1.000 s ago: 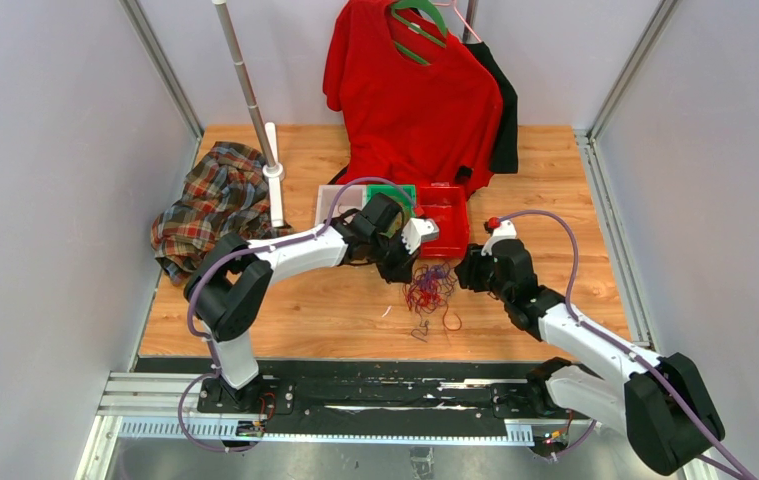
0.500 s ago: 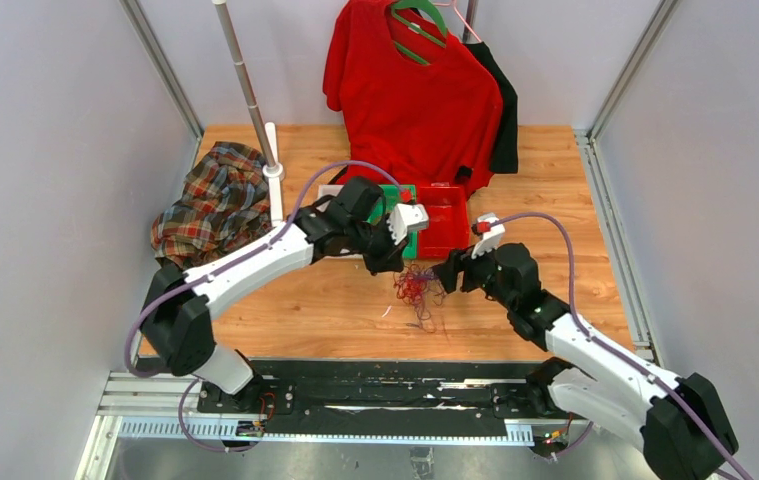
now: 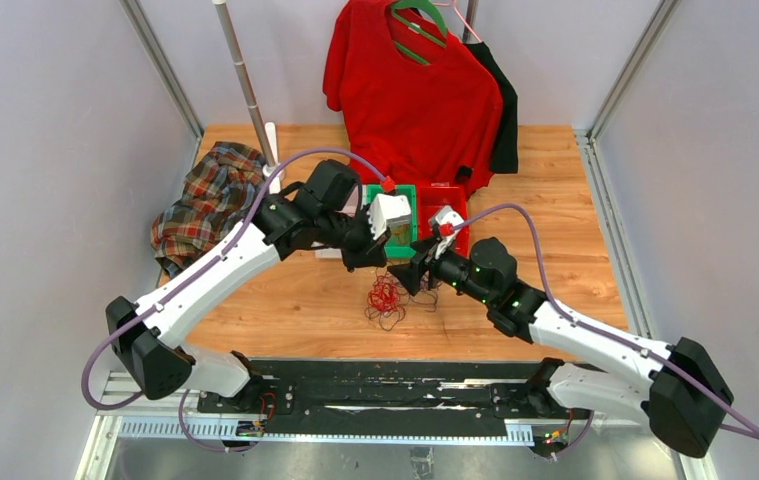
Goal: Untangle the cables
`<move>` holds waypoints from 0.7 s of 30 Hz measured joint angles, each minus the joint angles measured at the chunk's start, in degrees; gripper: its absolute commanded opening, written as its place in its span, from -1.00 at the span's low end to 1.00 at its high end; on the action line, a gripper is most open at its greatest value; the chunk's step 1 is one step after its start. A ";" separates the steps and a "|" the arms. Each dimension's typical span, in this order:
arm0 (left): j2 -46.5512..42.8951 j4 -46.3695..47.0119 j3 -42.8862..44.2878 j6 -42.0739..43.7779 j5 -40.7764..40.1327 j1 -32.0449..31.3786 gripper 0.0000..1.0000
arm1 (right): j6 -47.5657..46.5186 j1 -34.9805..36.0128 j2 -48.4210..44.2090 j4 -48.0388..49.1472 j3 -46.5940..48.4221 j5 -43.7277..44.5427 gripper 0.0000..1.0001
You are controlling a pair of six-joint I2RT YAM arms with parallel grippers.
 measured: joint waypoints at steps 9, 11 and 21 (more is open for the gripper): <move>-1.01 -3.26 1.01 -0.02 -0.17 0.02 -0.99 | 0.50 1.99 5.90 5.44 1.07 2.95 0.39; -1.05 -3.85 1.97 -0.02 0.11 0.02 -0.99 | 0.81 2.12 7.72 6.99 1.29 3.96 0.39; -1.07 -5.77 5.70 0.02 1.18 0.02 -0.99 | 3.41 2.82 15.06 14.84 2.19 5.97 0.39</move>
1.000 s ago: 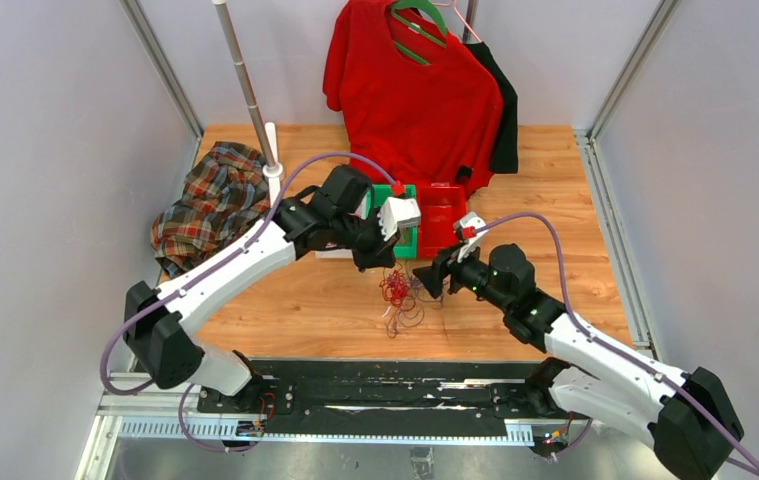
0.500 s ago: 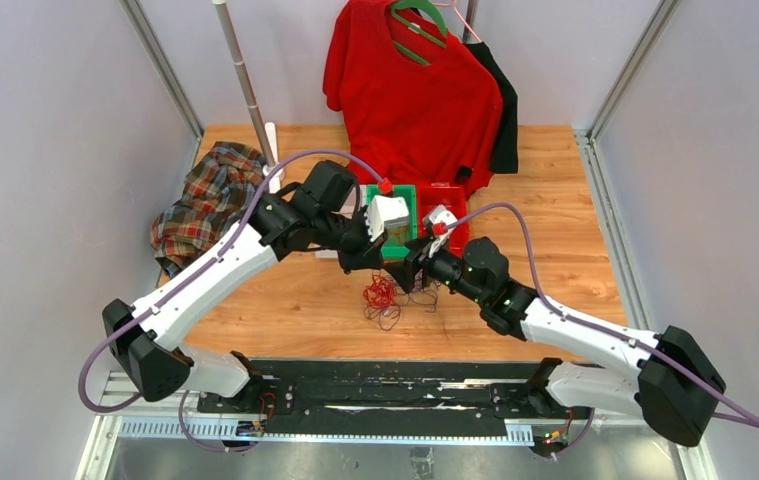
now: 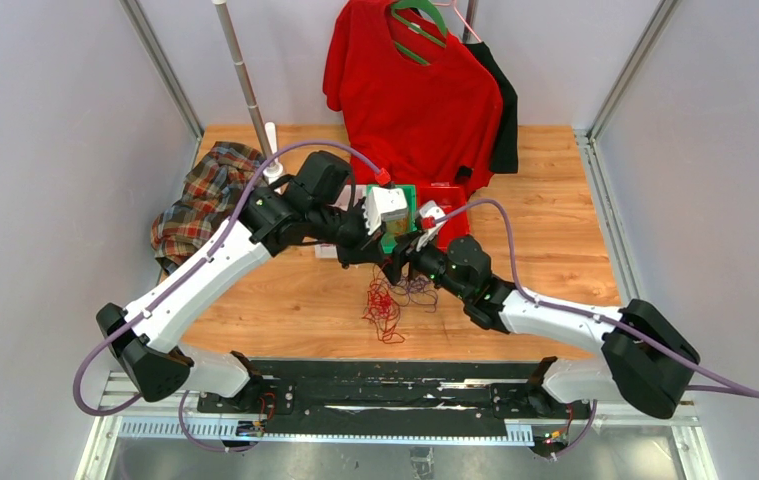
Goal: Untangle the cables
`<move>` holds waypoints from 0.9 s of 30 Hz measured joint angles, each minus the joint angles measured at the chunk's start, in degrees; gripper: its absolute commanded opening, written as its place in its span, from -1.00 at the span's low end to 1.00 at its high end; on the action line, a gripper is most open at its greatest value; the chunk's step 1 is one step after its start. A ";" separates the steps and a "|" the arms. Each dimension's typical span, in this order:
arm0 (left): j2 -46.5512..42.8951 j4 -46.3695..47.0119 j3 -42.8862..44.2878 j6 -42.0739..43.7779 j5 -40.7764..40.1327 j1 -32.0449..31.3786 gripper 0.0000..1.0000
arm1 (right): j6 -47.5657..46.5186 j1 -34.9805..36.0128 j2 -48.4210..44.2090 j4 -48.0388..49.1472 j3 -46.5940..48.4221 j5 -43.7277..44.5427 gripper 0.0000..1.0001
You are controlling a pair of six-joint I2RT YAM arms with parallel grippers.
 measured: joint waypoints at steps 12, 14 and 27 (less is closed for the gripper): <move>-0.17 -1.09 4.59 1.22 -4.31 -0.02 -0.99 | 1.99 1.03 -20.70 -4.66 -10.14 5.62 0.46; -0.22 -1.20 4.83 1.20 -5.25 0.00 -0.99 | 2.01 1.09 -24.94 -5.31 -11.15 6.19 0.47; 0.00 -1.40 5.31 -0.87 -5.90 0.00 -0.99 | 1.25 3.93 -17.29 -5.16 -3.78 5.11 0.48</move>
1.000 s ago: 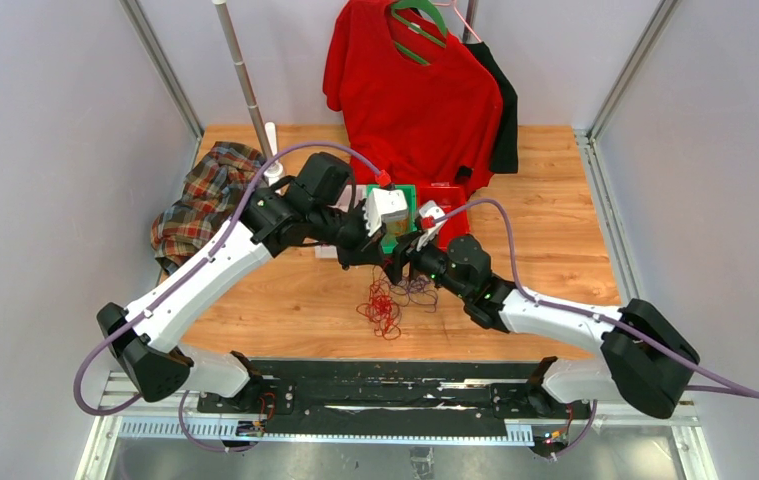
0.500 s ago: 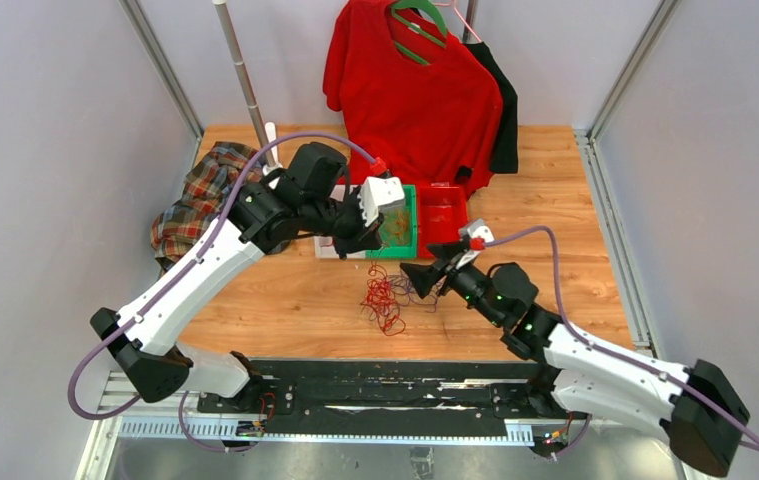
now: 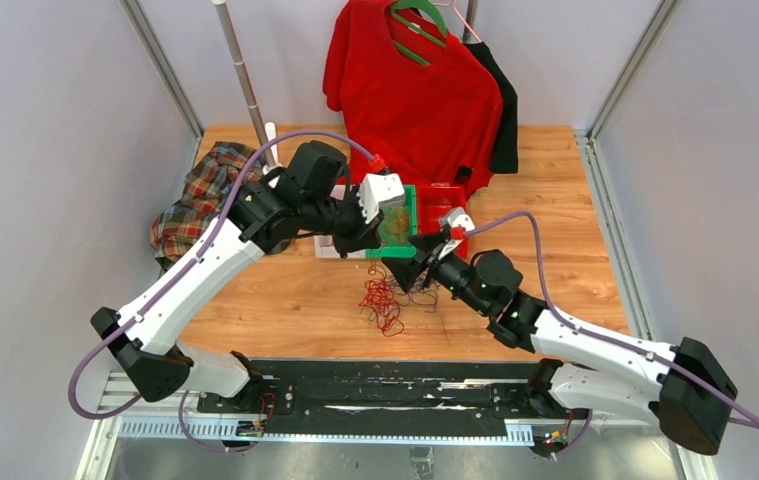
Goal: Untangle the cables
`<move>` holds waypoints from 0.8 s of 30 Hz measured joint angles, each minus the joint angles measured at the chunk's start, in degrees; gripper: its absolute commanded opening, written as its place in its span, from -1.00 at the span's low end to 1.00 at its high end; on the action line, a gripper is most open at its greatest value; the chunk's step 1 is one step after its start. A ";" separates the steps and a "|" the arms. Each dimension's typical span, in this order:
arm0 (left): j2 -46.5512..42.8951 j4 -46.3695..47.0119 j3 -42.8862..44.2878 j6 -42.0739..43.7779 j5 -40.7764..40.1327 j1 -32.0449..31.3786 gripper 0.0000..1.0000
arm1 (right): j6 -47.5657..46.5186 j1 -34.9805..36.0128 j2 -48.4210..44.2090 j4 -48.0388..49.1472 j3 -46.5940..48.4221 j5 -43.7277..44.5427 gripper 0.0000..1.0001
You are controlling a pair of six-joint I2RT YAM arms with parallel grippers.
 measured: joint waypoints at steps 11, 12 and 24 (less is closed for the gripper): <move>-0.02 -0.07 0.09 -0.26 0.57 0.00 -0.99 | 0.31 0.00 13.57 6.34 5.79 0.94 0.43; -0.02 -0.17 0.24 -0.26 0.74 -0.02 -0.99 | 0.46 0.00 14.49 7.15 5.90 1.05 0.42; 0.02 -3.91 11.82 0.61 0.79 0.02 -0.99 | 4.61 0.00 23.34 16.98 3.48 1.31 0.24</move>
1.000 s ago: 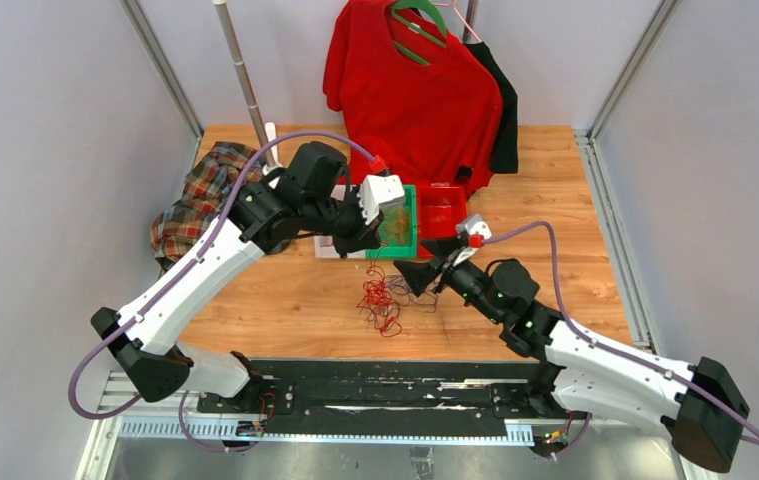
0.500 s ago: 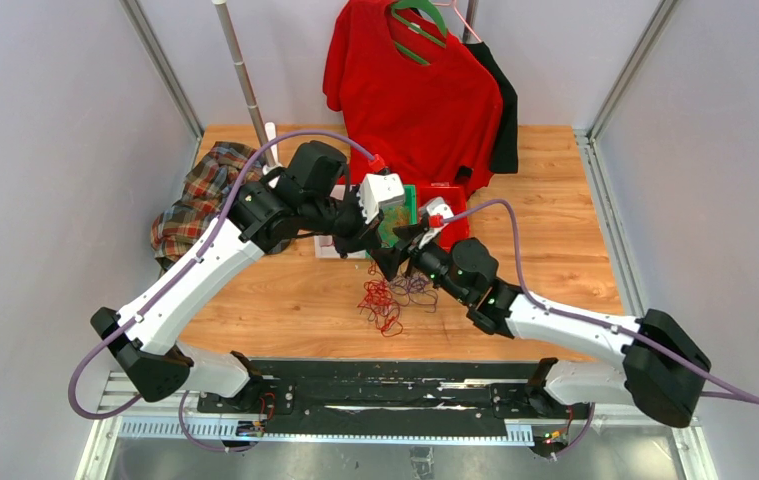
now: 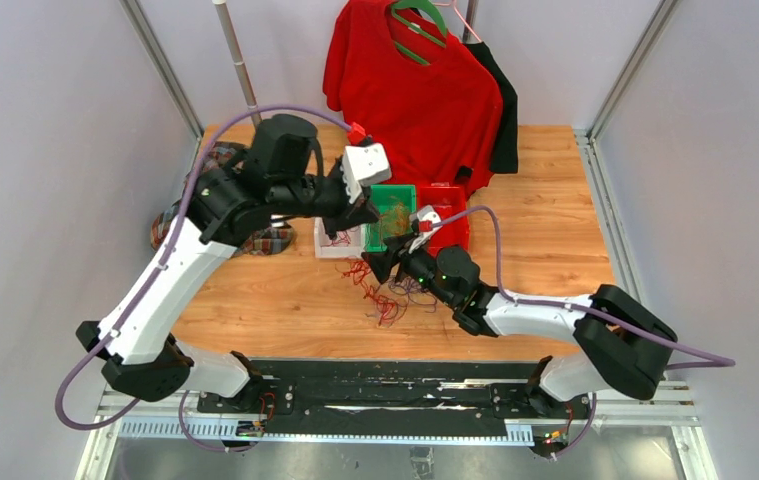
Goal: Untangle the cables
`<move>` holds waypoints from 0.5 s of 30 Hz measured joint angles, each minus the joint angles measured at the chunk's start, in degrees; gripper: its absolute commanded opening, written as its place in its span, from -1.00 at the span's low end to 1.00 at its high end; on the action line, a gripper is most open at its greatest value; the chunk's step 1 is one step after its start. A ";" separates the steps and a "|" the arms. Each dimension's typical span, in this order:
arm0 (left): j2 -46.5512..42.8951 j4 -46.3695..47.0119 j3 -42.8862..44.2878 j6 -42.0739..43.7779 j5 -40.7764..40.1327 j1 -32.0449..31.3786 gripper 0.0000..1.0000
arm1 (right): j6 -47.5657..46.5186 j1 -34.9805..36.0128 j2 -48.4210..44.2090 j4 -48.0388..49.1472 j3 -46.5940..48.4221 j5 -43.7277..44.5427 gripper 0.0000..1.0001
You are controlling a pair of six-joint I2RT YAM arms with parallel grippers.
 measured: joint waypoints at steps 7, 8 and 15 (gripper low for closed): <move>1.29 -1.77 15.19 0.48 -0.79 0.02 -0.99 | 1.75 0.15 4.81 6.47 -4.09 1.90 0.15; 1.53 -1.70 17.00 0.50 -0.85 0.02 -0.99 | 1.79 0.15 5.62 7.04 -4.61 2.23 0.14; 2.34 -1.16 26.77 1.53 -2.58 0.02 -0.99 | 1.88 0.17 8.57 7.50 -9.25 4.11 0.11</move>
